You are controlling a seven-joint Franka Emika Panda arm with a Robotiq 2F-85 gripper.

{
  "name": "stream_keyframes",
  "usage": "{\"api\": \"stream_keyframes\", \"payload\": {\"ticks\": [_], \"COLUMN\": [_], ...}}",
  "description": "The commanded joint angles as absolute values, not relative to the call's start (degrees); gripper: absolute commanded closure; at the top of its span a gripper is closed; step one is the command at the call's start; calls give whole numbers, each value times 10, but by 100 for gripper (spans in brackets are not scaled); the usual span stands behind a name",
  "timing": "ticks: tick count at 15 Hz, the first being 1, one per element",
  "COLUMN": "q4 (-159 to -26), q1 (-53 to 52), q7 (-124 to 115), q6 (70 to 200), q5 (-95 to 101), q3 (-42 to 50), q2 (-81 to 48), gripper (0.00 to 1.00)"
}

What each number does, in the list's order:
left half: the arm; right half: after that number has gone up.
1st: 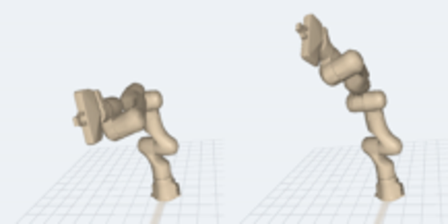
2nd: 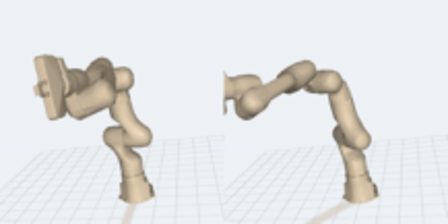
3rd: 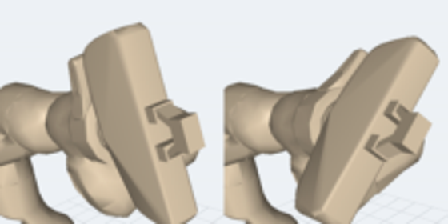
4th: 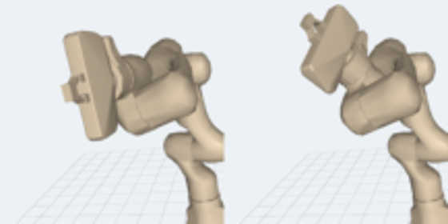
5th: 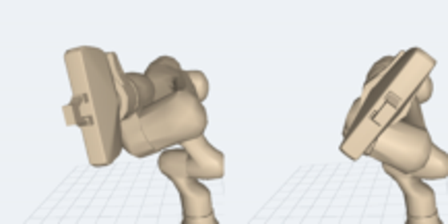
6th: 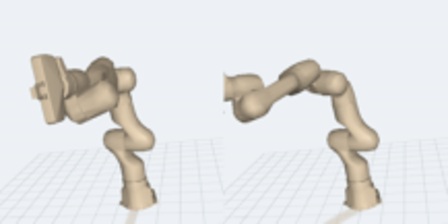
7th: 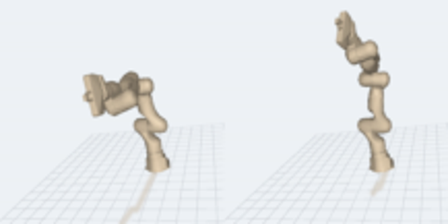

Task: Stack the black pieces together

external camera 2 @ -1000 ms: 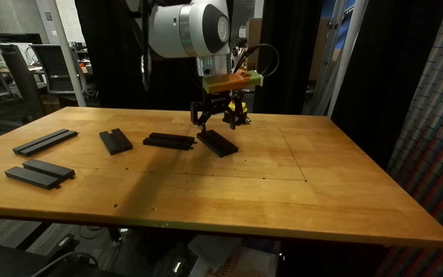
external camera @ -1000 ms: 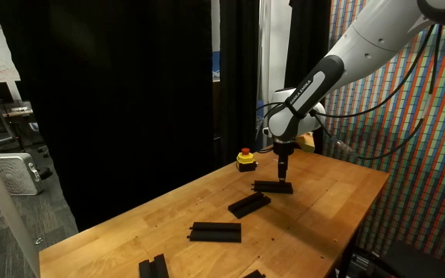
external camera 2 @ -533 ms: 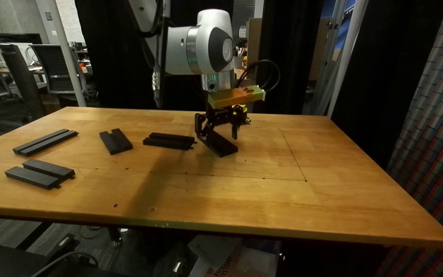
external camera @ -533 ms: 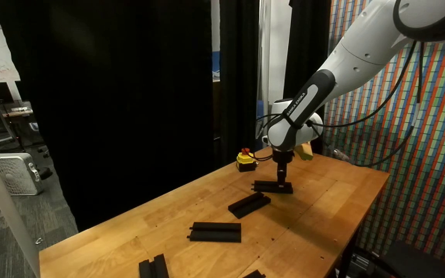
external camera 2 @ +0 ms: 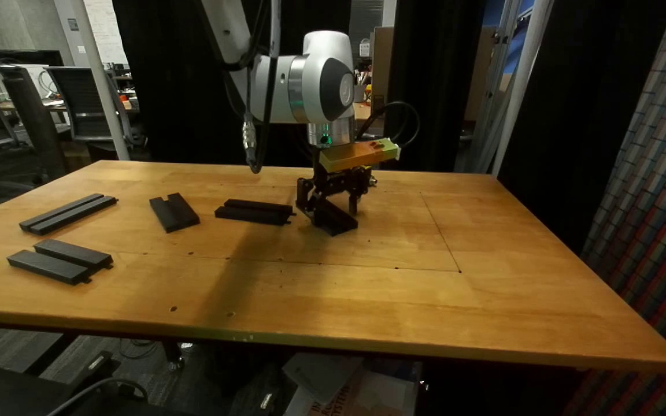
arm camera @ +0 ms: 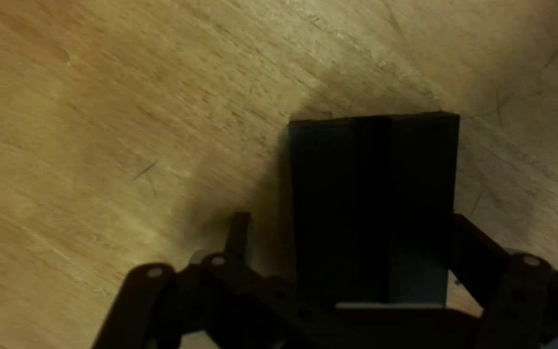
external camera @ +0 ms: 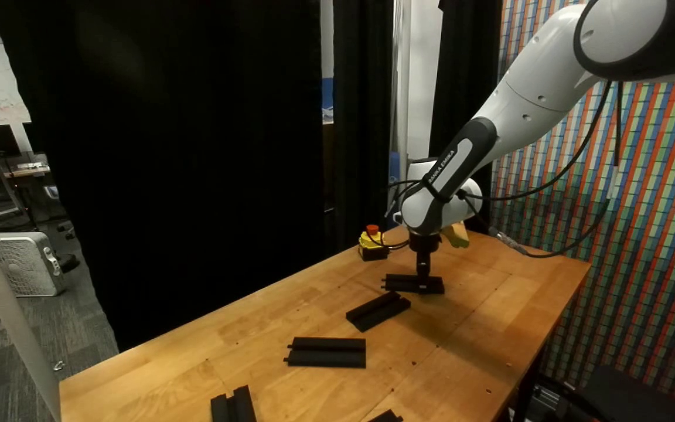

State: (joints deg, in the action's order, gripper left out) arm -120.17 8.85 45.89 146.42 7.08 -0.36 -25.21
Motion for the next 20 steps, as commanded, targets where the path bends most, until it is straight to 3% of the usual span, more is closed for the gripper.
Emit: {"api": "stream_keyframes", "payload": {"ticks": [1, 2, 3, 4, 7, 10, 20], "q4": [-1180, -1181, -1181, -1182, -1182, -1190, -1250], "q1": [107, 107, 108, 110, 109, 108, 75], "q7": [480, 482, 482, 483, 482, 482, 479], "q6": [1465, 1468, 1466, 1466, 1465, 1458, 1450], "q5": [58, 60, 60, 59, 60, 58, 76], "q3": [-19, -19, -20, -22, -22, -24, -42], "q2": [-270, -269, -269, -268, -260, -243, -148], "gripper": [0, 0, 25, 26, 48, 54, 54]}}
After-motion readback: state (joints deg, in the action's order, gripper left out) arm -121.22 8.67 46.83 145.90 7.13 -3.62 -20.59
